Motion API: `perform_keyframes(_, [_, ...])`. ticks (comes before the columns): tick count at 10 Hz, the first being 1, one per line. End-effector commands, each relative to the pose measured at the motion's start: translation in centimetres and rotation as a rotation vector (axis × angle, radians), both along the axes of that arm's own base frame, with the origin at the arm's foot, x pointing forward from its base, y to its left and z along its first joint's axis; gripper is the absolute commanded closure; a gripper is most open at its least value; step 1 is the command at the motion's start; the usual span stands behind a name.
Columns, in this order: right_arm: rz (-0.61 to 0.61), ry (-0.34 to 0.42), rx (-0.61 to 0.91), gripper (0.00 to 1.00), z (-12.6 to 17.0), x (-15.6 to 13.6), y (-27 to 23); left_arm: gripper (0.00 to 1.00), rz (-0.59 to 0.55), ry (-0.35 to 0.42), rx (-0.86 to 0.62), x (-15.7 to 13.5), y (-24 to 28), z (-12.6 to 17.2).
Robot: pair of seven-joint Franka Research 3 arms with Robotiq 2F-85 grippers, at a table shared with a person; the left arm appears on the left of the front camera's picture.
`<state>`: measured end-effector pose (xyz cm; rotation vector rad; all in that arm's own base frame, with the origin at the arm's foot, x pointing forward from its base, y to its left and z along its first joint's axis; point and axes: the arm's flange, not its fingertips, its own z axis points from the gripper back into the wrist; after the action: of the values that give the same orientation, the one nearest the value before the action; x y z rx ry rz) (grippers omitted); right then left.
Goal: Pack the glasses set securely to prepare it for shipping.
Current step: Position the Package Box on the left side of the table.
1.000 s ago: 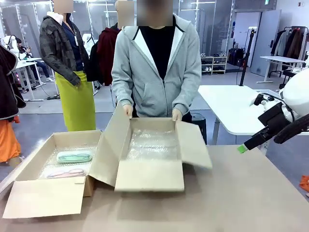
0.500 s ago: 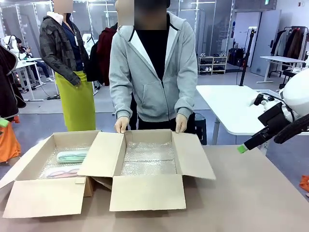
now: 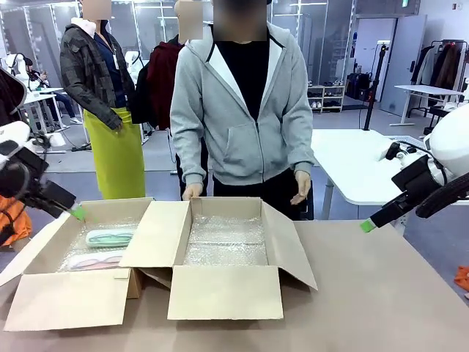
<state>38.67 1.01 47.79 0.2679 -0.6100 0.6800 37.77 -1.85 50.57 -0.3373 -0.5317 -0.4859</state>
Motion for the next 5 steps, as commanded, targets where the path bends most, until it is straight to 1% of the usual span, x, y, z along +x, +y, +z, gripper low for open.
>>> perform_keyframes(1, [-0.027,0.001,-0.002,0.0,-0.1,-0.2,0.4,0.0,-0.015,-0.102,0.1,-2.0,-2.5,-0.6])
perform_keyframes(2, [-0.027,0.001,-0.002,0.0,-0.1,-0.2,0.4,0.0,-0.067,-0.132,0.13,-2.1,-3.2,-0.7])
perform_keyframes(4, [-0.027,0.001,-0.002,0.0,-0.1,-0.2,0.4,0.0,-0.055,-0.09,0.113,-1.4,-3.1,-1.0])
perform_keyframes(5, [-0.027,0.001,-0.002,0.0,-0.1,-0.2,0.4,0.0,-0.07,-0.102,0.102,-1.3,-4.1,0.4])
